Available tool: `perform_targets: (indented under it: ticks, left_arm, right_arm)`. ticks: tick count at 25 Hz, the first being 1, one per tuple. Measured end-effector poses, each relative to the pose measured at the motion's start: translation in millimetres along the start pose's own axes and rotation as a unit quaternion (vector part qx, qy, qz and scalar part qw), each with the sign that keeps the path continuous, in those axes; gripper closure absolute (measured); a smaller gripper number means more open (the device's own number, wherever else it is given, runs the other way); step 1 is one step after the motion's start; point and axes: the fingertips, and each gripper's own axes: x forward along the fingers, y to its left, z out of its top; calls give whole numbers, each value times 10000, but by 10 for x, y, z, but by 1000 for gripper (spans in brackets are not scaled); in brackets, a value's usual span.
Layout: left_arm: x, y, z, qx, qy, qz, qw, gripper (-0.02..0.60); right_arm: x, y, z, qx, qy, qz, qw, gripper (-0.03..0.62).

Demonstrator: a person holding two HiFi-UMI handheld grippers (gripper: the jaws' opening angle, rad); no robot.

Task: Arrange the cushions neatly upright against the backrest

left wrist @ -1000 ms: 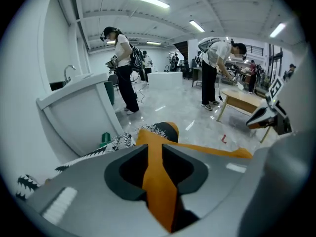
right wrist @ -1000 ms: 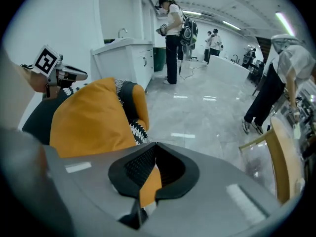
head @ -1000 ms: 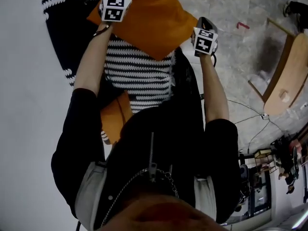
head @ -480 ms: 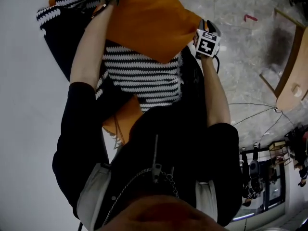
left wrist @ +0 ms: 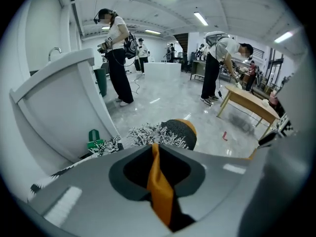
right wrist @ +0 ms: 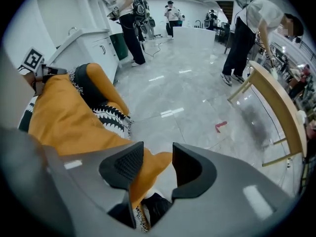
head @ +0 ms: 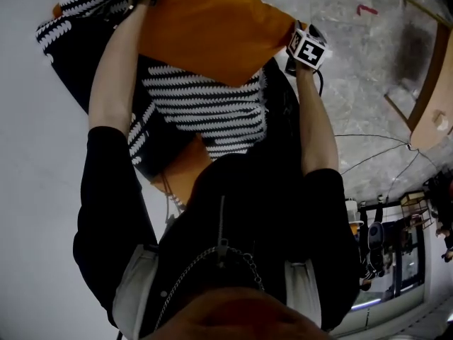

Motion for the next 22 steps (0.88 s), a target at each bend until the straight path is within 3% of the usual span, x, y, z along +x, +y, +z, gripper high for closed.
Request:
perform_targets:
  ticks: [5, 8, 11, 13, 17, 22]
  left_arm:
    - [46, 4, -69, -39, 111, -56, 9999, 537]
    - [-105, 65, -146, -129, 43, -18, 9999, 537]
    - [-538, 175, -264, -287, -232, 114, 9993, 537]
    - [-893, 200, -330, -400, -438, 207, 9980, 537]
    - [-1547, 198, -556, -719, -660, 495, 9940, 537]
    - [-2260, 279, -1050, -1229, -610, 1156, 9838, 537]
  right_arm:
    - [77, -131, 12, 432, 119, -8, 9990, 424]
    - [79, -30, -59, 1194, 118, 269, 9924, 424]
    - [87, 142, -98, 1530, 241, 680, 9856, 424]
    - [34, 266, -73, 1467, 309, 959, 9840, 430]
    - [-82, 525, -4, 1004, 384, 1400, 9843, 545]
    - [-218, 957, 86, -88, 352, 1695, 9849, 562]
